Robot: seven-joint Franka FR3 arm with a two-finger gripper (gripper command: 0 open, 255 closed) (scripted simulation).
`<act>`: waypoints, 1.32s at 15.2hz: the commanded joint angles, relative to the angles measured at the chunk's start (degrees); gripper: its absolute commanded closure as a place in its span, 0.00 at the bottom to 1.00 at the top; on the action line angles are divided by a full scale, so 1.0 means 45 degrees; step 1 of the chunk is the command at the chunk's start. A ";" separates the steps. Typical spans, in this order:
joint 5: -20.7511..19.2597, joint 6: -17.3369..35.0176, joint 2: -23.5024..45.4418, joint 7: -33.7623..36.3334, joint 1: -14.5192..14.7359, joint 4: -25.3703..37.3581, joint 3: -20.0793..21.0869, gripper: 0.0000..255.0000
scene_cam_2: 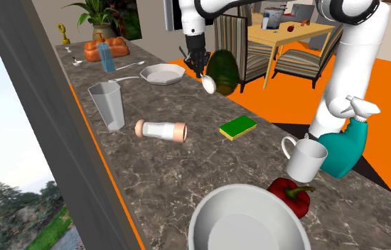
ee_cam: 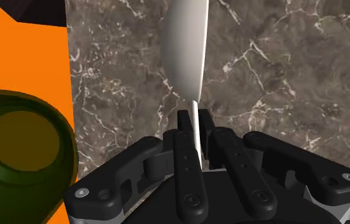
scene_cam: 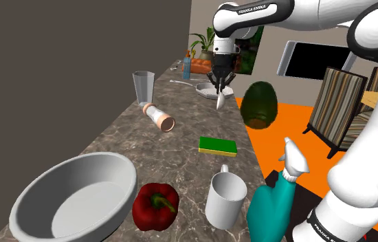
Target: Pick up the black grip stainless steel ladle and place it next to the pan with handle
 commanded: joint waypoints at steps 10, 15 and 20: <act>-0.0245 0.0678 0.0546 -0.1726 -0.0982 -0.0142 -0.0775 1.00; -0.0271 0.1503 0.0645 -0.1708 -0.0987 -0.0869 -0.0785 1.00; -0.0313 0.2307 0.0813 -0.1679 -0.0986 -0.1511 -0.0796 1.00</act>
